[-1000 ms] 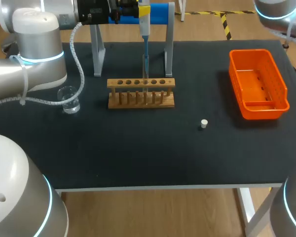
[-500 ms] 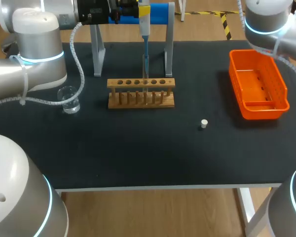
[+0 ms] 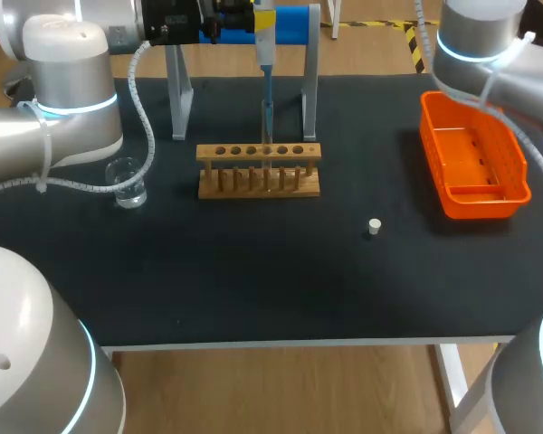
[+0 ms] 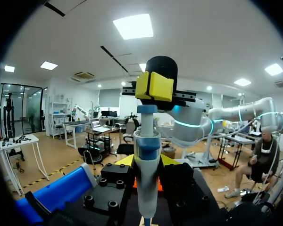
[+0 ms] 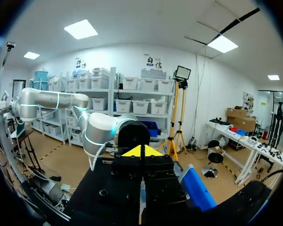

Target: Invert the test tube, pick up the pipette, mount the tip to pipette, aspirate from beaker and dispense into the tube, eject the tip, return the pipette, and cap with the stopper.

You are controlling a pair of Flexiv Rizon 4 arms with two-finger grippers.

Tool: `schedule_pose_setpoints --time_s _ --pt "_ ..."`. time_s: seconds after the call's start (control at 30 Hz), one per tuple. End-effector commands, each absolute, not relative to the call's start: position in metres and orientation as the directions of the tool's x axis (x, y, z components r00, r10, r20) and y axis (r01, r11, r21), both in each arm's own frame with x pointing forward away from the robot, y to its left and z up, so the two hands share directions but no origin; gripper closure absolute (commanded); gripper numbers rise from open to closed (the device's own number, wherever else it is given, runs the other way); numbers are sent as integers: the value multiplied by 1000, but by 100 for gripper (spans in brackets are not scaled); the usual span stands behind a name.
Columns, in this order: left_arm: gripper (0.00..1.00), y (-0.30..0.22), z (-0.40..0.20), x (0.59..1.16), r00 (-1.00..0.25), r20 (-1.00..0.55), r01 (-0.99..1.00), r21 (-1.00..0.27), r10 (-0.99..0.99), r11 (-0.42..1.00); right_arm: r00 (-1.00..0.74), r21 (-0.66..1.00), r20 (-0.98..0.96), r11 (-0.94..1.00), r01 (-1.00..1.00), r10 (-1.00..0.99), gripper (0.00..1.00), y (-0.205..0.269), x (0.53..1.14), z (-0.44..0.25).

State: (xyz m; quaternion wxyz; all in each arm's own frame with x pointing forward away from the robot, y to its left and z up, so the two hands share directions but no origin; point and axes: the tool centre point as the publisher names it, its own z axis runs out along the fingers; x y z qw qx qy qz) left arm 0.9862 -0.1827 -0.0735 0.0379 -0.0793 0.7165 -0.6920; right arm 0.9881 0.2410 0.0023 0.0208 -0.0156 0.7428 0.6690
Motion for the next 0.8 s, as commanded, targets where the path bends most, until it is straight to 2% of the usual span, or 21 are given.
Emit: schedule_pose_setpoints --time_s 0.03,0.8 --pt "100 -183 -74 985 -984 54 -59 -998 -171 26 -998 994 -44 94 -48 -45 100 247 1001 1" --pt "100 -183 -74 985 -984 54 -59 -998 -171 26 -993 994 9 106 -3 -114 100 260 1003 2"
